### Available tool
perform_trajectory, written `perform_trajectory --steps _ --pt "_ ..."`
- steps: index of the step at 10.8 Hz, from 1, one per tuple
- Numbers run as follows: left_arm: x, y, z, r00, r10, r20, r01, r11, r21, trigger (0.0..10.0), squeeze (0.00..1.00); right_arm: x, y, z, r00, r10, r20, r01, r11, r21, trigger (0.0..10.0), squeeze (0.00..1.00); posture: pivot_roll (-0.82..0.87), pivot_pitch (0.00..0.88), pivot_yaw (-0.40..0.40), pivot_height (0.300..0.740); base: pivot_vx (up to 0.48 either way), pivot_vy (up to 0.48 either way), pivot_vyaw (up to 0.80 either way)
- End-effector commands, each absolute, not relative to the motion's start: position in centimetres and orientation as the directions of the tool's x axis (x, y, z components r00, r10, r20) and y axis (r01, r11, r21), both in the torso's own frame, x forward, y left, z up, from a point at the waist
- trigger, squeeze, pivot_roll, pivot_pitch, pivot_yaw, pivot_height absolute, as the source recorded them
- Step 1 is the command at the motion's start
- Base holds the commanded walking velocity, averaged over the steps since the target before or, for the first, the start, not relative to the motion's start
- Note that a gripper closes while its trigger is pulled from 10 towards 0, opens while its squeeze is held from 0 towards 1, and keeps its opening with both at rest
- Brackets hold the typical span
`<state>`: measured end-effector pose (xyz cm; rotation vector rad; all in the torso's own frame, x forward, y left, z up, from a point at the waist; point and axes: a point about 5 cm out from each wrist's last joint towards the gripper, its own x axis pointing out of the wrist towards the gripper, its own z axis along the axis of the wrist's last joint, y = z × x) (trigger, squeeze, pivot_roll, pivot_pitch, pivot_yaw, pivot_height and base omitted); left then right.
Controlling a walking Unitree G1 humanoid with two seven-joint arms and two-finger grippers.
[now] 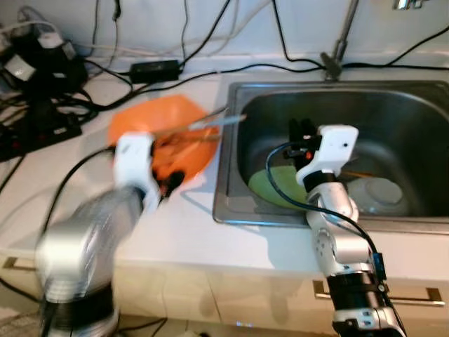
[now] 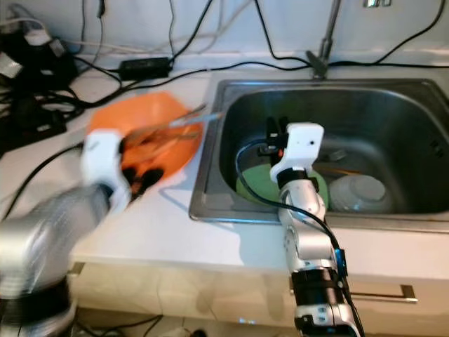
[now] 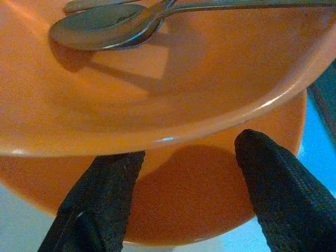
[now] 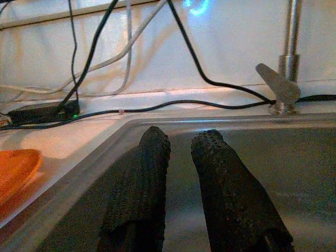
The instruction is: Kitchen organization
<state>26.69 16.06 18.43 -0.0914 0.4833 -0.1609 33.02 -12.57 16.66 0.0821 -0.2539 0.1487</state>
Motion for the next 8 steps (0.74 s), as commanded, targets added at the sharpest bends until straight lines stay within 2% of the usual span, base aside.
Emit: perform_trajectory --steps 1,4,6,8 --pt "25.5 17.2 16.7 0.813 -0.110 -0.572 0.058 0.992 -0.108 10.0 0.00 33.1 -12.4 16.2 0.959 0.144 0.246 -0.168 0.982 0.082 10.0 0.00 0.21 0.076 0.093 0.740 0.000 0.000 0.00" --pt "22.7 18.2 17.8 0.828 -0.053 -0.558 0.022 0.998 -0.062 10.0 0.00 33.8 -12.1 16.3 0.955 0.163 0.249 -0.188 0.979 0.079 10.0 0.00 0.26 0.079 0.075 0.740 0.000 0.000 0.00" --pt "21.4 18.1 18.4 0.848 -0.081 -0.524 0.079 0.997 -0.027 10.0 0.00 34.0 -12.0 16.3 0.953 0.173 0.250 -0.198 0.977 0.079 10.0 0.00 0.27 0.083 0.068 0.740 0.000 0.000 0.00" --pt "22.0 17.4 19.5 0.879 -0.076 -0.470 0.098 0.995 0.022 10.0 0.00 34.1 -11.7 16.2 0.952 0.178 0.249 -0.204 0.976 0.080 10.0 0.00 0.27 0.072 0.068 0.740 0.000 0.000 0.00"
